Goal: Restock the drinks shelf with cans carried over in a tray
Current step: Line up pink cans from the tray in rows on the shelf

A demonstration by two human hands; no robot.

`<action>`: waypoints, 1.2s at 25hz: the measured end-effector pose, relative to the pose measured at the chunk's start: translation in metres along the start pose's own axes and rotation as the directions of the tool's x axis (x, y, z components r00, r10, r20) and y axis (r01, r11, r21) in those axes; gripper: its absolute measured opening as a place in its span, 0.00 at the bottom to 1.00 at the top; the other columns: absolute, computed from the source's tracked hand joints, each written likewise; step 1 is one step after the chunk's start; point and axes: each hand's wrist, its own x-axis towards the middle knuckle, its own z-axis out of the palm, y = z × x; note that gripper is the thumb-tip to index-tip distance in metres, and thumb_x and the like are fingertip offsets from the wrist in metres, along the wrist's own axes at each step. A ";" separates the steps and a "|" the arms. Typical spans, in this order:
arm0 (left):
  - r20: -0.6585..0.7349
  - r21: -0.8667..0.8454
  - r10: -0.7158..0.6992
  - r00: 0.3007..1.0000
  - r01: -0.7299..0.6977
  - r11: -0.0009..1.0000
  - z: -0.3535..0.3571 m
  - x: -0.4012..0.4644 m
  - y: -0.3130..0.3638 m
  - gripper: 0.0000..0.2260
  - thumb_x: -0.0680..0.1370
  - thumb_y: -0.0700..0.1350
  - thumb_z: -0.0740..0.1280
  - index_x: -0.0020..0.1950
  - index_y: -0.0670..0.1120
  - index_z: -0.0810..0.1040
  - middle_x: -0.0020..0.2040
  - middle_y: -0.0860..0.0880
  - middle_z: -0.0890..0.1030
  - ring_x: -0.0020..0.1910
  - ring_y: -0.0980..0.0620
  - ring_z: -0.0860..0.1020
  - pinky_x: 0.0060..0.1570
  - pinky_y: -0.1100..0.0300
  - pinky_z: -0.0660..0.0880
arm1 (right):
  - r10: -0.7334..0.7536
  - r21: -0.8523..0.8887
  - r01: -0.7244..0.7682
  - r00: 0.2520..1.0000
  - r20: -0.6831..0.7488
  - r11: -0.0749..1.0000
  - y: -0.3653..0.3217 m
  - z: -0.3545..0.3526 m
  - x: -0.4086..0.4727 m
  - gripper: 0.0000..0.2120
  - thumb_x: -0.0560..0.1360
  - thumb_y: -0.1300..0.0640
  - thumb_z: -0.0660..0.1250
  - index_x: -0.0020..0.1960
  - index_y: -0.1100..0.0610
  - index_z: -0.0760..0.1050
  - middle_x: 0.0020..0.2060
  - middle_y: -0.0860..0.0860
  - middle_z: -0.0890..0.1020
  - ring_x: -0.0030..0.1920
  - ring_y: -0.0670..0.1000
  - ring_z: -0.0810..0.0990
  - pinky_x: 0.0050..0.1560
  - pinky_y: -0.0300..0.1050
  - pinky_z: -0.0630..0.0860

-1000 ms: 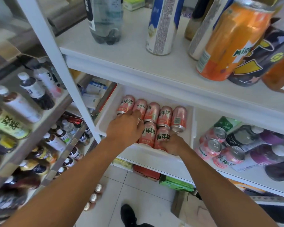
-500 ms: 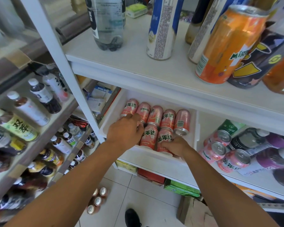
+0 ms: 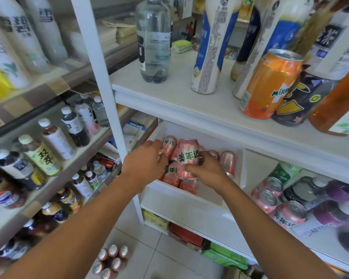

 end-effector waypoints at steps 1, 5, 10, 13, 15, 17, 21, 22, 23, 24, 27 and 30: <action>-0.013 -0.001 -0.023 1.000 0.023 1.000 -0.008 -0.005 -0.007 0.14 0.80 0.51 0.58 0.63 0.49 0.73 0.59 0.49 0.78 0.53 0.45 0.79 0.46 0.51 0.77 | -0.050 -0.003 0.050 0.999 0.005 0.999 -0.013 0.006 -0.001 0.15 0.68 0.54 0.75 0.51 0.47 0.74 0.45 0.43 0.83 0.44 0.42 0.81 0.44 0.40 0.77; -0.097 0.047 -0.121 0.988 0.126 0.991 -0.046 -0.030 -0.048 0.13 0.81 0.52 0.57 0.61 0.49 0.73 0.58 0.49 0.78 0.53 0.45 0.78 0.45 0.50 0.77 | -0.214 0.013 0.213 0.976 0.036 0.977 -0.059 0.042 -0.007 0.20 0.67 0.55 0.76 0.53 0.45 0.71 0.48 0.45 0.81 0.48 0.45 0.80 0.51 0.44 0.78; -0.210 0.085 -0.238 0.948 0.260 0.962 -0.102 -0.082 -0.110 0.13 0.81 0.53 0.56 0.61 0.49 0.72 0.57 0.47 0.77 0.50 0.43 0.78 0.44 0.50 0.77 | -0.349 0.089 0.338 0.917 0.194 0.937 -0.114 0.111 -0.027 0.23 0.65 0.55 0.76 0.58 0.46 0.72 0.48 0.40 0.82 0.48 0.40 0.81 0.50 0.43 0.79; -0.291 0.092 -0.315 0.903 0.354 0.931 -0.134 -0.127 -0.143 0.13 0.80 0.53 0.57 0.60 0.49 0.73 0.57 0.47 0.78 0.50 0.44 0.78 0.41 0.52 0.76 | -0.435 0.124 0.417 0.860 0.265 0.900 -0.149 0.155 -0.051 0.22 0.68 0.58 0.75 0.57 0.45 0.72 0.46 0.39 0.81 0.44 0.33 0.80 0.42 0.31 0.75; -0.336 0.083 -0.362 0.869 0.410 0.908 -0.157 -0.161 -0.165 0.11 0.80 0.51 0.58 0.57 0.48 0.74 0.54 0.46 0.79 0.49 0.43 0.78 0.39 0.53 0.74 | -0.484 0.151 0.460 0.817 0.313 0.875 -0.175 0.186 -0.071 0.21 0.69 0.59 0.75 0.58 0.46 0.72 0.46 0.39 0.81 0.44 0.33 0.80 0.42 0.29 0.74; -0.380 0.075 -0.403 0.832 0.462 0.884 -0.180 -0.196 -0.187 0.10 0.80 0.51 0.58 0.54 0.48 0.74 0.53 0.47 0.79 0.48 0.43 0.78 0.38 0.53 0.73 | -0.525 0.175 0.496 0.779 0.344 0.850 -0.200 0.220 -0.093 0.21 0.69 0.57 0.75 0.59 0.47 0.73 0.48 0.42 0.82 0.47 0.38 0.81 0.47 0.37 0.77; -0.472 0.063 -0.449 0.758 0.537 0.841 -0.228 -0.265 -0.220 0.12 0.79 0.52 0.59 0.59 0.50 0.74 0.56 0.48 0.79 0.51 0.42 0.79 0.44 0.49 0.77 | -0.610 0.215 0.575 0.698 0.375 0.790 -0.245 0.284 -0.142 0.25 0.68 0.55 0.75 0.63 0.50 0.73 0.50 0.42 0.82 0.49 0.39 0.81 0.48 0.35 0.76; -0.493 0.069 -0.460 0.738 0.561 0.825 -0.239 -0.283 -0.228 0.12 0.79 0.52 0.59 0.59 0.50 0.74 0.56 0.48 0.79 0.51 0.42 0.79 0.44 0.50 0.77 | -0.630 0.224 0.594 0.676 0.381 0.773 -0.256 0.300 -0.157 0.24 0.68 0.56 0.75 0.63 0.51 0.73 0.50 0.42 0.82 0.48 0.39 0.80 0.46 0.33 0.75; -0.515 0.074 -0.472 0.716 0.586 0.807 -0.251 -0.301 -0.235 0.12 0.80 0.53 0.59 0.59 0.50 0.74 0.56 0.48 0.79 0.51 0.42 0.79 0.43 0.51 0.76 | -0.652 0.233 0.615 0.651 0.388 0.753 -0.265 0.315 -0.171 0.24 0.68 0.56 0.75 0.62 0.51 0.73 0.50 0.43 0.82 0.49 0.39 0.81 0.46 0.34 0.76; -0.533 0.076 -0.483 0.694 0.608 0.790 -0.262 -0.319 -0.243 0.12 0.80 0.53 0.59 0.59 0.50 0.74 0.56 0.48 0.79 0.51 0.42 0.79 0.43 0.52 0.75 | -0.671 0.249 0.629 0.627 0.397 0.736 -0.274 0.332 -0.185 0.23 0.68 0.56 0.75 0.61 0.50 0.74 0.50 0.43 0.83 0.49 0.40 0.81 0.48 0.36 0.77; -0.579 0.055 -0.517 0.630 0.663 0.746 -0.291 -0.371 -0.263 0.12 0.79 0.53 0.60 0.60 0.50 0.74 0.57 0.49 0.78 0.52 0.43 0.78 0.45 0.51 0.75 | -0.708 0.305 0.648 0.562 0.427 0.698 -0.293 0.378 -0.226 0.25 0.68 0.57 0.76 0.62 0.49 0.73 0.51 0.42 0.82 0.50 0.40 0.81 0.51 0.38 0.78; -0.594 0.048 -0.547 0.589 0.705 0.707 -0.312 -0.416 -0.281 0.13 0.79 0.52 0.59 0.61 0.50 0.74 0.58 0.51 0.78 0.50 0.45 0.79 0.44 0.54 0.73 | -0.733 0.351 0.653 0.517 0.441 0.671 -0.311 0.415 -0.264 0.27 0.69 0.57 0.76 0.64 0.48 0.71 0.49 0.39 0.81 0.49 0.37 0.80 0.50 0.36 0.78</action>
